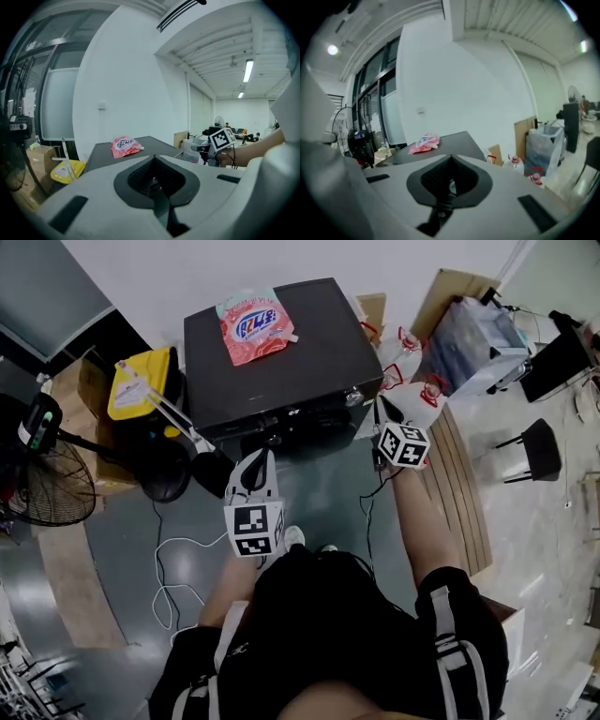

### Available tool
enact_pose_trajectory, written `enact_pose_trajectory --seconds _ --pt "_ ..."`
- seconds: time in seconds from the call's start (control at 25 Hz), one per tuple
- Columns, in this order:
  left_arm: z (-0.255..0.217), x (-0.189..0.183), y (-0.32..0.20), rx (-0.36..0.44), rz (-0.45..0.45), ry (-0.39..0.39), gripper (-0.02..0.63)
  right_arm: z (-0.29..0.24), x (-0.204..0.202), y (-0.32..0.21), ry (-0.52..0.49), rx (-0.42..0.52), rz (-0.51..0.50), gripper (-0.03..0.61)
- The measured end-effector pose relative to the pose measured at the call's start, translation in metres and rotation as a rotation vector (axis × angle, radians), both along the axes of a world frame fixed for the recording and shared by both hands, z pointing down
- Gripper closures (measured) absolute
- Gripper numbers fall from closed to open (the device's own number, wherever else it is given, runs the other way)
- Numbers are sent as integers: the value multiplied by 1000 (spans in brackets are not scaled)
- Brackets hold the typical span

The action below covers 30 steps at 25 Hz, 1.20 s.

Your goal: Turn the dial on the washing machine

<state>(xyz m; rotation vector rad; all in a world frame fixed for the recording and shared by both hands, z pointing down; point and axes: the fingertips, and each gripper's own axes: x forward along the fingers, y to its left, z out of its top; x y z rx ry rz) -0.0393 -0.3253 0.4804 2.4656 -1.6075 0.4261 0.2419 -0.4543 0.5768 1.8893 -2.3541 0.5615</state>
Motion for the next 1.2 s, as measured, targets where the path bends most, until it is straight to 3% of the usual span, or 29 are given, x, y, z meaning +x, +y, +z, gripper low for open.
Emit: enact_pose_trajectory --seconds 0.16,0.36,0.56,1.2 --pt "-13 18 0 23 39 63 618 -67 -35 43 174 122 -67 569" --pt "-29 37 2 49 79 126 618 -127 -58 101 229 267 -37 569" --pt "-43 46 6 76 109 132 618 -143 -65 130 215 291 -16 569" --pt "-47 44 14 80 132 121 618 -154 -78 140 197 316 -15 569"
